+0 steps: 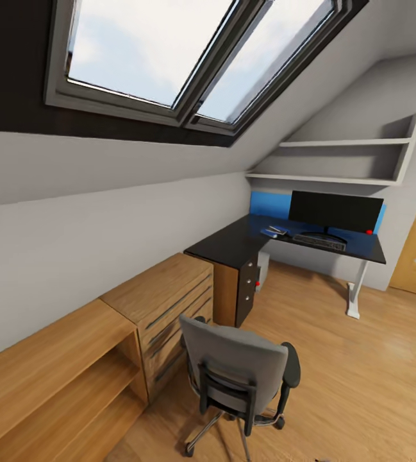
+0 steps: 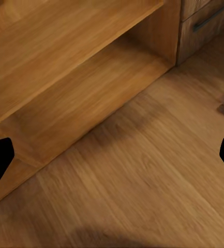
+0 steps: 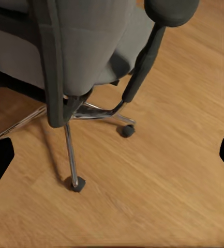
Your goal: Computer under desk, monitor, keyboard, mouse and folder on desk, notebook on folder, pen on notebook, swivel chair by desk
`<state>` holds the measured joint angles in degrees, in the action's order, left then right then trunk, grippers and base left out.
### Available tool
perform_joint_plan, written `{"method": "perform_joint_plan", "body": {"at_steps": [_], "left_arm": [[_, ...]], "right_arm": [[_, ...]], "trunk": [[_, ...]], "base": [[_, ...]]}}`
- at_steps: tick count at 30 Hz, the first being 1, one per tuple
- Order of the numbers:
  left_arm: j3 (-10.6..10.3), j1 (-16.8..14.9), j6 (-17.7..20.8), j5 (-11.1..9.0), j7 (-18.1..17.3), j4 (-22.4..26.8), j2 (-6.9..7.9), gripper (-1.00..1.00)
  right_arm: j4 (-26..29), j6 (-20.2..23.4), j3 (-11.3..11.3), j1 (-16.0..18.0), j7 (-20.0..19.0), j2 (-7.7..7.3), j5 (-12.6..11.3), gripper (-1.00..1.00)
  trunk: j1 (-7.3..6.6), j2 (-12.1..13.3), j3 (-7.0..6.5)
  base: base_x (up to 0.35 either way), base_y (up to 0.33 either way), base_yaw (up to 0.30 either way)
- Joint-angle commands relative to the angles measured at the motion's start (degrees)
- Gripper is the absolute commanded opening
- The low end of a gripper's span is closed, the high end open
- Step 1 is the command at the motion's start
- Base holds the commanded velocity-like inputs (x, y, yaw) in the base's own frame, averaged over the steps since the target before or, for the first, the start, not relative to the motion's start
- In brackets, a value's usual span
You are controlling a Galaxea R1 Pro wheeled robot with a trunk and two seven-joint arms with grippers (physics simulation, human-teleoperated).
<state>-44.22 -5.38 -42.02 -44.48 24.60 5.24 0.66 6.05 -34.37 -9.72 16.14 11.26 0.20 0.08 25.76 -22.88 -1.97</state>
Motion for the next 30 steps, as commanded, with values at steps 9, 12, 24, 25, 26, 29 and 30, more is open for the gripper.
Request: {"method": "perform_joint_plan", "body": {"at_steps": [9, 12, 24, 25, 26, 29, 30], "left_arm": [[-0.43, 0.02, 0.04, -0.08, 0.56, 0.12, 0.04, 1.00], [-0.43, 0.02, 0.02, -0.08, 0.55, 0.12, 0.04, 1.00], [-0.44, 0.02, 0.01, -0.08, 0.54, 0.12, 0.04, 1.00], [-0.43, 0.02, 0.01, -0.08, 0.54, 0.12, 0.04, 1.00], [-0.43, 0.02, 0.03, -0.08, 0.54, 0.12, 0.04, 1.00], [-0.43, 0.02, 0.07, -0.12, 0.57, 0.12, 0.04, 1.00], [-0.40, 0.02, 0.08, -0.14, 0.57, 0.12, 0.07, 1.00]], "right_arm": [[-0.08, -0.08, -0.47, 0.04, 0.52, 0.01, 0.01, 1.00], [-0.08, -0.08, -0.47, 0.04, 0.52, 0.00, 0.02, 1.00], [-0.08, -0.08, -0.47, 0.05, 0.52, 0.05, 0.07, 1.00], [-0.08, -0.08, -0.47, 0.04, 0.52, 0.01, 0.08, 1.00], [-0.08, -0.08, -0.47, 0.04, 0.52, 0.01, 0.09, 1.00], [-0.08, -0.08, -0.47, 0.05, 0.52, 0.01, 0.08, 1.00], [-0.08, -0.08, -0.47, 0.05, 0.52, 0.00, 0.09, 1.00]], "trunk": [[0.02, -0.04, 0.03], [0.02, -0.04, 0.03], [0.02, -0.04, 0.03], [0.02, -0.04, 0.03], [0.02, -0.04, 0.03], [0.02, -0.04, 0.03], [0.02, -0.04, 0.03]], "base": [[0.000, 0.012, -0.255], [0.000, 0.003, -0.256], [0.000, 0.207, -0.257], [0.000, 0.303, -0.257], [0.000, 0.263, -0.257], [0.000, 0.151, -0.257], [0.000, 0.069, -0.257]]}}
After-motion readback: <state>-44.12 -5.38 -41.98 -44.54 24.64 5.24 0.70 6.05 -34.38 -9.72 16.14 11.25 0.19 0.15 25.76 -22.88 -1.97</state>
